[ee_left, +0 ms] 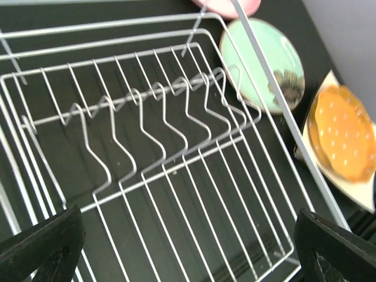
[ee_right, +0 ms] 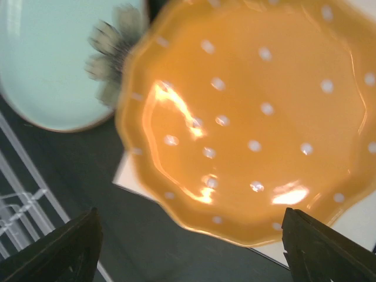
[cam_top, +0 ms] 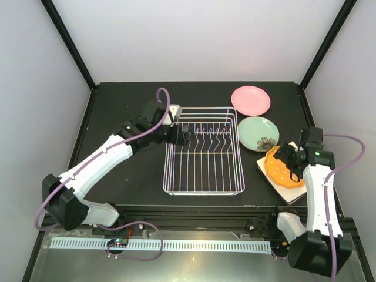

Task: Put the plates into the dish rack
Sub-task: Pick up the plate at the center of the board.

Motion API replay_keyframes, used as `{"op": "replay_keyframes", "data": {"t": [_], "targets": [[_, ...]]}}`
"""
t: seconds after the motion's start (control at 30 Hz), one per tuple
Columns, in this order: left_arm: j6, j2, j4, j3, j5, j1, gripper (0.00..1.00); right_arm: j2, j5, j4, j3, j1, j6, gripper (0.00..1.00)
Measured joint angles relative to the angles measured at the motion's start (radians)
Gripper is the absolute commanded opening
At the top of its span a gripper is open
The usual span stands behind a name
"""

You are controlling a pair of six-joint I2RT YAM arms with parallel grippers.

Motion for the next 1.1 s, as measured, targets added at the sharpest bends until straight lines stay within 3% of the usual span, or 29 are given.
{"op": "replay_keyframes", "data": {"t": [0.2,0.4,0.83,1.1], "targets": [[0.043,0.034,-0.122,0.068,-0.127,-0.158,0.99,0.065,-0.163,0.012,-0.185,-0.18,0.003,0.79],[0.072,0.039,-0.162,0.084,-0.167,-0.195,0.99,0.1,-0.22,0.018,-0.175,-0.299,-0.035,0.77],[0.123,0.134,-0.235,0.145,-0.195,-0.298,0.99,0.042,-0.208,-0.01,-0.172,-0.437,0.106,0.73],[0.132,0.14,-0.287,0.171,-0.229,-0.312,0.99,0.007,-0.191,-0.026,-0.254,-0.447,0.156,0.67]]}}
